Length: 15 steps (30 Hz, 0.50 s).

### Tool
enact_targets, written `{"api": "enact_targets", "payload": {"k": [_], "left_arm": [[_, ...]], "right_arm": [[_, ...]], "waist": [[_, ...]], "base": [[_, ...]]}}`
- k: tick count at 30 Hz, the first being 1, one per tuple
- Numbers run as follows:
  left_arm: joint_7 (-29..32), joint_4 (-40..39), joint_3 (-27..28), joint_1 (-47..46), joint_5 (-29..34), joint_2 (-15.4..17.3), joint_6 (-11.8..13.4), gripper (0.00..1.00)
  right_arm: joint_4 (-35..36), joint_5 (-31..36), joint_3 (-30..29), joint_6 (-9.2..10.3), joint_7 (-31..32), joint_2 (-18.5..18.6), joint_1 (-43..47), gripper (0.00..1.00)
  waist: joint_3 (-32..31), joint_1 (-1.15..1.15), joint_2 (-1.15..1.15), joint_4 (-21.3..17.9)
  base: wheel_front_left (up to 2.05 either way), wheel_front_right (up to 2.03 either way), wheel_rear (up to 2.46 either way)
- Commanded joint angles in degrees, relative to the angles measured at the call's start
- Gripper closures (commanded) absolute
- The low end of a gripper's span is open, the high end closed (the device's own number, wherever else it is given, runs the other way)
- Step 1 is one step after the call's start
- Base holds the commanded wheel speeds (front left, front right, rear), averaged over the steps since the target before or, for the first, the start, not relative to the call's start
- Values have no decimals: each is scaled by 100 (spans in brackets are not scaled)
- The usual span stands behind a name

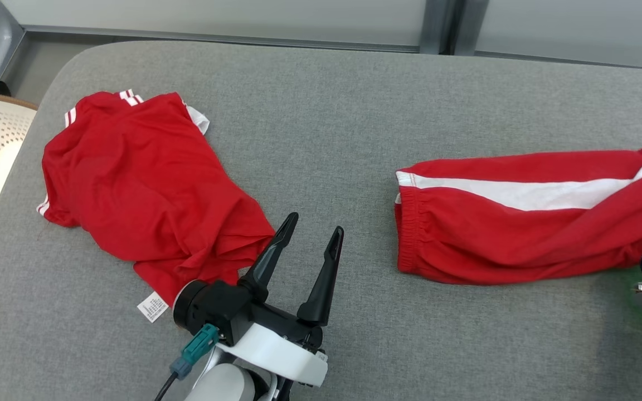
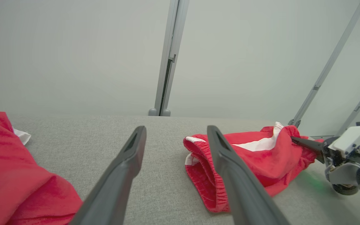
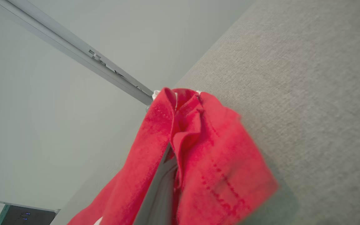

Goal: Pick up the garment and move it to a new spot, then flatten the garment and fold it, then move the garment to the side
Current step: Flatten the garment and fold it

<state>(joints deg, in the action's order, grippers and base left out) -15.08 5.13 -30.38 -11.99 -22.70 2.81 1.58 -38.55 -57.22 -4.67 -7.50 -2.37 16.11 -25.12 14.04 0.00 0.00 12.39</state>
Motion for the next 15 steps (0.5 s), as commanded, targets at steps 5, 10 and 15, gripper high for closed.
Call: {"api": "enact_targets", "payload": {"k": [5,10,15], "left_arm": [[-12,23,124,97,75,18,-30,0],[-12,27,155,118,111,20,-55,0],[-12,36,187,127,135,19,-76,0]], "right_arm": [[-45,168,-187,0,-242,103,410,100],[-40,317,-296,0,-431,116,472,100],[218,354,-142,0,-573,45,364,100]], "waist": [[-242,0,0,-244],[-262,0,0,-322],[-317,0,0,-325]], "base": [[0,0,0],[0,0,0],[0,0,0]]}}
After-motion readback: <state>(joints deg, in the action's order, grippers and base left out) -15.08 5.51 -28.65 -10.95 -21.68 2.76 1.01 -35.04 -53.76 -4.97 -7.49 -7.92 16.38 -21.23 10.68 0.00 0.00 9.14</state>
